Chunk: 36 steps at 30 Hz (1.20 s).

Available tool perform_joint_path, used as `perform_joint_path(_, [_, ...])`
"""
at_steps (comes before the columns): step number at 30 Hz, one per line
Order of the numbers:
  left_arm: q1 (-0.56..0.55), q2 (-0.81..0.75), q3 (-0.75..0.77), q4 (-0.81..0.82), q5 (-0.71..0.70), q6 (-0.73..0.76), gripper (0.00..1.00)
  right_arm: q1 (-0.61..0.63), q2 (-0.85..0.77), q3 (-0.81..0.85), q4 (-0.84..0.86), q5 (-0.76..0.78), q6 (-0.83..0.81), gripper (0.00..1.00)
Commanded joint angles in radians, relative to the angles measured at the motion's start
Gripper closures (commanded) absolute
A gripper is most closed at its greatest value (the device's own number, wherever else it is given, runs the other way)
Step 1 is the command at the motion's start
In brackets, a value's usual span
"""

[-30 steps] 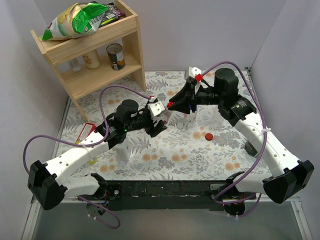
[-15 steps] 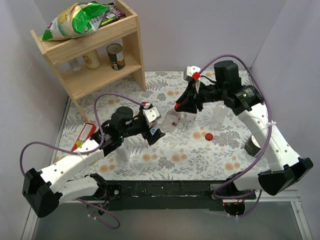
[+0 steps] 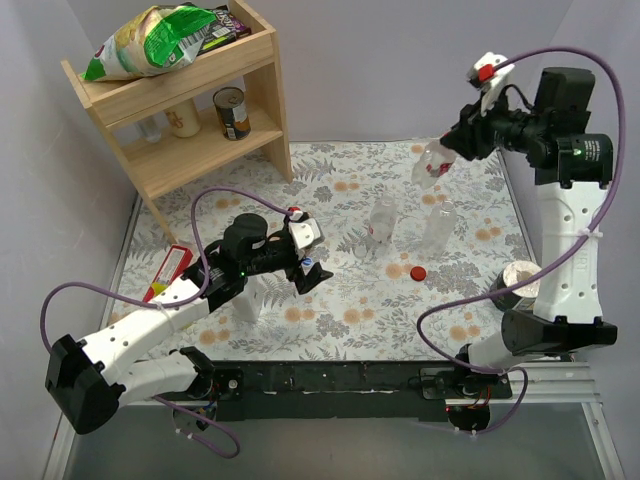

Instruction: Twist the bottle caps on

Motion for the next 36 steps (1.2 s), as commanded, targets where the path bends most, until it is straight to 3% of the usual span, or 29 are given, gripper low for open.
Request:
perform_joint_path(1, [-0.001, 0.002, 0.044, 0.010, 0.062, 0.000, 0.02, -0.138, 0.031, 0.028, 0.088, 0.226, 0.110, 0.99])
perform_joint_path(6, [0.000, -0.013, 0.038, 0.012, 0.053, -0.012, 0.02, -0.272, 0.063, -0.071, 0.128, 0.345, 0.116, 0.99])
perform_joint_path(15, [0.000, -0.013, 0.037, -0.037, -0.001, -0.024, 0.02, -0.399, 0.047, -0.394, 0.344, 0.272, 0.001, 0.99])
perform_joint_path(27, [0.013, 0.021, 0.046, -0.071, -0.030, -0.003, 0.02, -0.404, 0.074, -0.657, 0.572, 0.213, -0.103, 0.99])
perform_joint_path(36, [0.026, 0.027, 0.043, -0.073, -0.030, 0.007, 0.02, -0.404, 0.112, -0.694, 0.606, 0.219, -0.074, 0.95])
